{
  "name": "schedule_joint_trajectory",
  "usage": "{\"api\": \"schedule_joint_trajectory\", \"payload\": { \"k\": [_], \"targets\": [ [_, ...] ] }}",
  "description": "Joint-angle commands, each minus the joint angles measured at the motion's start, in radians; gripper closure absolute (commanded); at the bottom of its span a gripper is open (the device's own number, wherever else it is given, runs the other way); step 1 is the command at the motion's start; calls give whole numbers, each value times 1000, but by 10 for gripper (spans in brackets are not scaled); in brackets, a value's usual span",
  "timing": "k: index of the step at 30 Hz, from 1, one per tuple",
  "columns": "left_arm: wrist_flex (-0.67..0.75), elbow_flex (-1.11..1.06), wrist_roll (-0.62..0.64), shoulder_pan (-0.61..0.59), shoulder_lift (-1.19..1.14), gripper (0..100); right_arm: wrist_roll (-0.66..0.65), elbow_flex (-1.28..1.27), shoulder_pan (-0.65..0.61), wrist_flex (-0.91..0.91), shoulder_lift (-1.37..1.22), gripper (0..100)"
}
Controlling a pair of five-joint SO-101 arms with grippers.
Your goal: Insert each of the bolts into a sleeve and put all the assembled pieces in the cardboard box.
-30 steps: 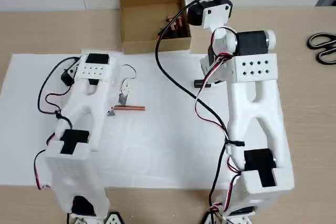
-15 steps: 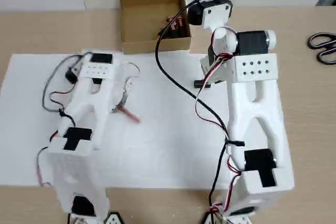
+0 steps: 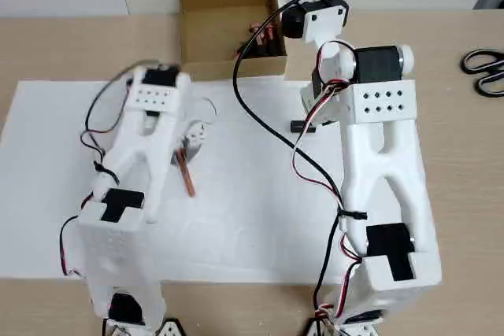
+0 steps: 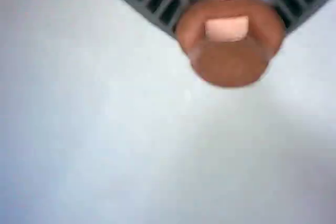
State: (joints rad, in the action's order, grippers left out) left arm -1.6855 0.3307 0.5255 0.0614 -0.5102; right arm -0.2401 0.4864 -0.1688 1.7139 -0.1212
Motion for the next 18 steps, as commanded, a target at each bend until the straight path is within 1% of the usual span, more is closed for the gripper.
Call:
{"api": "schedule_joint_trajectory", "payload": {
  "k": [1, 2, 3, 6, 14, 18],
  "targets": [
    [-69, 143, -292, -2, 20, 995, 14, 8, 5, 12, 64, 991],
    [-69, 154, -339, 0, 38, 995, 12, 8, 5, 12, 65, 991],
    [-69, 156, -353, 5, 68, 995, 9, 8, 5, 12, 65, 991],
    [-68, 154, -354, 8, 176, 995, 8, 9, 5, 12, 96, 991],
    [-68, 154, -358, 8, 485, 995, 8, 8, 5, 12, 460, 991],
    [-68, 143, -358, 6, 629, 995, 8, -5, 5, 12, 588, 992]
  ]
}}
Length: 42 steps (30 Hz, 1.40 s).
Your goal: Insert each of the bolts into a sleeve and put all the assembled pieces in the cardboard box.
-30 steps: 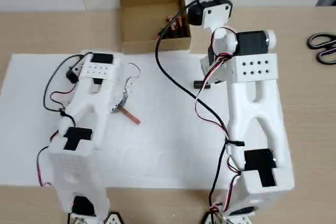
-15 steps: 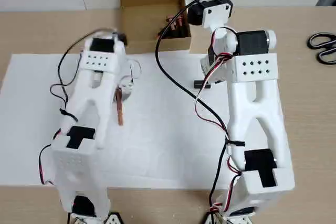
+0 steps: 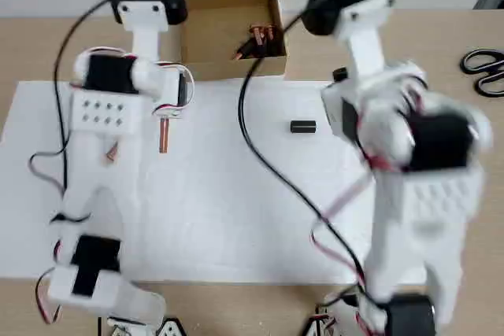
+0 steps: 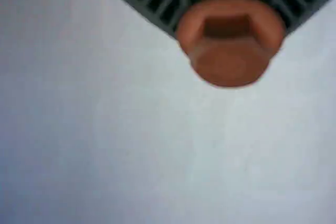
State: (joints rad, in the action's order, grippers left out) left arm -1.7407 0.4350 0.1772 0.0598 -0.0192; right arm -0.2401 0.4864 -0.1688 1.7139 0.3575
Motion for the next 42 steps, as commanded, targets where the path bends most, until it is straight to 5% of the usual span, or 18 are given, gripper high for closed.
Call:
{"api": "schedule_joint_trajectory", "payload": {
  "k": [1, 10, 15, 24, 42],
  "targets": [
    [-11, 25, -8, 8, 173, 995, 8, -34, 5, 12, 140, 992],
    [14, -38, -5, 95, 537, 995, 12, -549, -70, -21, 484, 992],
    [101, -165, 51, 160, 672, 995, 26, -809, -108, -252, 641, 992],
    [408, -568, 193, 166, 847, 995, 183, -1232, -332, -461, 906, 991],
    [985, -1188, 195, 219, 1138, 995, 305, -2065, -340, -1162, 1400, 992]
  ]
}}
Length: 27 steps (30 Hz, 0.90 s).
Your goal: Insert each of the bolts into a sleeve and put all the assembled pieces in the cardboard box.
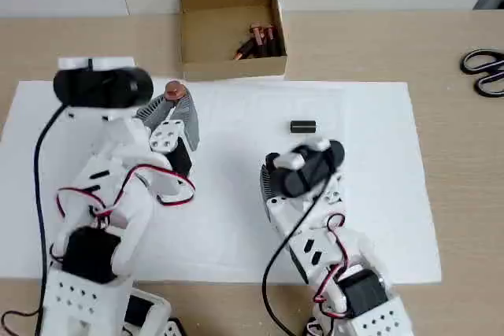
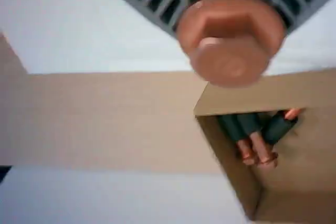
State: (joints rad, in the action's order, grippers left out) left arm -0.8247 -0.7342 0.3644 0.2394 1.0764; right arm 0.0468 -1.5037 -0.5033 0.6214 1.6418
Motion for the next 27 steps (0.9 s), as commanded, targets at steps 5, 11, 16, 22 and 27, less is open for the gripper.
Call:
{"api": "schedule_joint_trajectory", "payload": {
  "k": [5, 11, 16, 22, 27],
  "targets": [
    [129, -91, 5, 126, 58, 995, 21, -132, -39, -70, 166, 995],
    [170, -165, 6, 206, 60, 995, 23, -137, -114, -76, 160, 995],
    [169, -177, 8, 233, 55, 995, 23, -135, -119, -76, 160, 995],
    [170, -222, 6, 241, 58, 995, 25, -132, -150, -77, 160, 995],
    [170, -223, 8, 241, 57, 995, 25, -132, -183, -77, 160, 995]
  ]
}}
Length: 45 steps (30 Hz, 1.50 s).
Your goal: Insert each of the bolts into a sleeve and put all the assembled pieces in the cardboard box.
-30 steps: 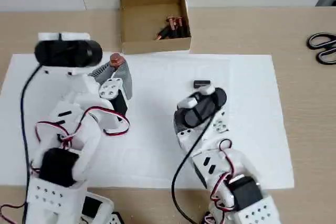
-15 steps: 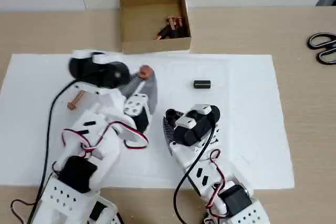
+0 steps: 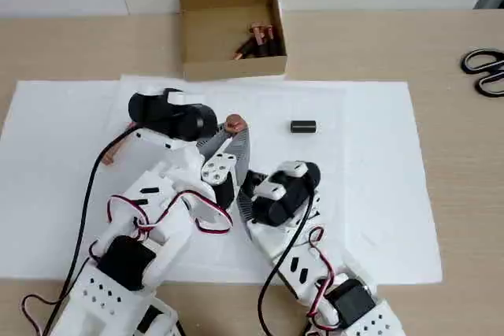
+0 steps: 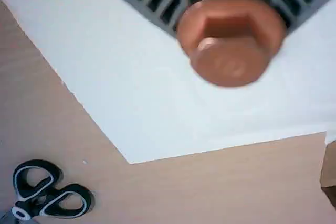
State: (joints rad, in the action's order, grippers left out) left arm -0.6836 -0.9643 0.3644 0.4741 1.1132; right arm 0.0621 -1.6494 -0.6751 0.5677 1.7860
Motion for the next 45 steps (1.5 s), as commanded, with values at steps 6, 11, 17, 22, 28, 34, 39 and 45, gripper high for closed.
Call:
{"api": "schedule_joint_trajectory", "payload": {
  "k": [6, 11, 17, 22, 28, 34, 39, 45],
  "targets": [
    [25, 5, 9, 8, 20, 995, 9, 14, -12, -24, 16, 995],
    [26, -35, 9, 8, 26, 995, 9, 14, -12, -24, 16, 995],
    [26, -53, 8, 9, 26, 995, 9, 14, -12, -24, 16, 995],
    [17, -73, 8, 9, 26, 995, 9, 14, -12, -24, 16, 995],
    [-49, -88, 8, 9, 26, 995, 9, 14, -12, -24, 16, 995],
    [-150, -91, 8, 9, 26, 995, 9, 14, -12, -24, 16, 995],
    [-198, -91, 6, 9, 26, 995, 8, 14, -12, -24, 16, 995],
    [-218, -90, 5, 14, 26, 995, 8, 14, -12, -24, 16, 995]
  ]
}}
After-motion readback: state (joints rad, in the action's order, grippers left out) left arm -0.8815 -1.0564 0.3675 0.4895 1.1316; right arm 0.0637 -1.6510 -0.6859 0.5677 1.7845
